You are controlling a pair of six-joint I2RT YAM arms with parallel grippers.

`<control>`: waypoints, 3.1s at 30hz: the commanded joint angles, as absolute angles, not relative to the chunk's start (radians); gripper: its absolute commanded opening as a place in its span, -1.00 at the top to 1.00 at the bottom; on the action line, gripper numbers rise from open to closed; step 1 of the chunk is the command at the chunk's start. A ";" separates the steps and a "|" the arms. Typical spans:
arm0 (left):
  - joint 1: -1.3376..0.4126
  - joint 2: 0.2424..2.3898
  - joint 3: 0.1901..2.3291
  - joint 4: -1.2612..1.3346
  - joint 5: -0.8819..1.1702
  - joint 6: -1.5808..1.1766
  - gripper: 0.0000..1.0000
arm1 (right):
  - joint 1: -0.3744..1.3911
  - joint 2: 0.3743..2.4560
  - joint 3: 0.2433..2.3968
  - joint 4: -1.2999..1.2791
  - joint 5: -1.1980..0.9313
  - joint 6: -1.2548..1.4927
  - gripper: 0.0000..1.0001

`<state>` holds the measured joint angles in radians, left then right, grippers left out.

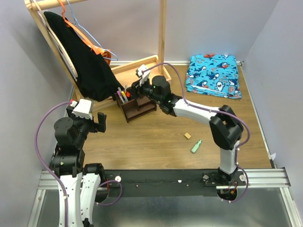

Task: Sort the stationery into containers
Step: Place the pen in the storage box, then pick up the stationery from the center of the board, then place the stationery in the storage box.

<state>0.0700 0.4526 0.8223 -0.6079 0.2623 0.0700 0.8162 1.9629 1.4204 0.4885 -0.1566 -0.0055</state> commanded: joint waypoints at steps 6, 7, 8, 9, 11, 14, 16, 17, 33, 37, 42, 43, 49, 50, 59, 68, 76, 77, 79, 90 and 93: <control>0.069 0.371 0.773 -0.538 0.388 -0.051 -0.98 | 0.747 1.675 1.315 -0.141 0.256 0.040 -0.38; 0.069 0.379 0.776 -0.537 0.400 -0.054 -0.97 | 0.726 1.657 1.310 -0.206 0.267 0.067 -0.38; 0.069 0.386 0.788 -0.535 0.405 -0.055 -0.97 | 0.671 1.649 1.299 -0.231 0.264 0.130 -0.38; 0.069 0.399 0.796 -0.535 0.406 -0.052 -0.96 | 0.643 1.643 1.293 -0.256 0.261 0.162 -0.39; 0.069 0.440 0.819 -0.535 0.400 -0.043 -0.94 | 0.577 1.634 1.275 -0.288 0.265 0.184 -0.40; 0.069 0.501 0.836 -0.517 0.397 -0.034 -0.91 | 0.485 1.640 1.249 -0.313 0.247 0.166 -0.42; 0.069 0.546 0.844 -0.499 0.400 -0.046 -0.89 | 0.434 1.644 1.221 -0.333 0.209 0.166 -0.50; 0.071 0.560 0.853 -0.497 0.414 -0.046 -0.88 | 0.386 1.646 1.210 -0.339 0.189 0.154 -0.57; 0.071 0.710 0.887 -0.445 0.391 -0.008 -0.89 | 0.270 1.804 1.212 -0.439 0.193 0.159 -0.54; 0.071 0.719 0.902 -0.456 0.388 -0.005 -0.89 | 0.256 1.850 1.218 -0.439 0.190 0.183 -0.40; 0.071 0.706 0.893 -0.469 0.376 -0.006 -0.89 | 0.255 1.885 1.241 -0.449 0.175 0.184 -0.36; 0.071 0.701 0.891 -0.475 0.374 -0.006 -0.90 | 0.253 1.888 1.244 -0.452 0.166 0.183 -0.36; 0.071 0.695 0.885 -0.479 0.376 0.018 -0.90 | 0.253 1.887 1.244 -0.480 0.137 0.205 -0.29; 0.071 0.695 0.885 -0.479 0.374 0.020 -0.90 | 0.253 1.882 1.243 -0.486 0.135 0.219 -0.29; 0.072 0.677 0.865 -0.465 0.371 0.018 -0.90 | 0.253 1.861 1.207 -0.500 0.094 0.258 0.03; 0.072 0.650 0.839 -0.460 0.373 0.014 -0.91 | 0.253 1.847 1.236 -0.515 0.063 0.268 0.28; 0.075 0.629 0.822 -0.459 0.371 0.012 -0.92 | 0.253 1.790 1.229 -0.529 -0.041 0.253 0.99; 0.075 0.629 0.824 -0.462 0.371 0.014 -0.91 | 0.253 1.786 1.239 -0.523 -0.110 0.256 0.99; 0.075 0.629 0.831 -0.471 0.370 0.018 -0.91 | 0.253 1.769 1.256 -0.500 -0.196 0.267 0.99; 0.075 0.666 0.885 -0.499 0.359 0.049 -0.91 | 0.386 1.635 1.252 0.048 -0.308 0.295 0.99; 0.075 0.672 0.891 -0.505 0.348 0.048 -0.91 | 0.467 1.608 1.221 0.248 -0.250 0.262 0.99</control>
<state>0.0711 0.6678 0.8532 -0.4820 0.3740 0.0326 0.3706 1.6573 1.2518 -0.1162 -0.2634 0.2810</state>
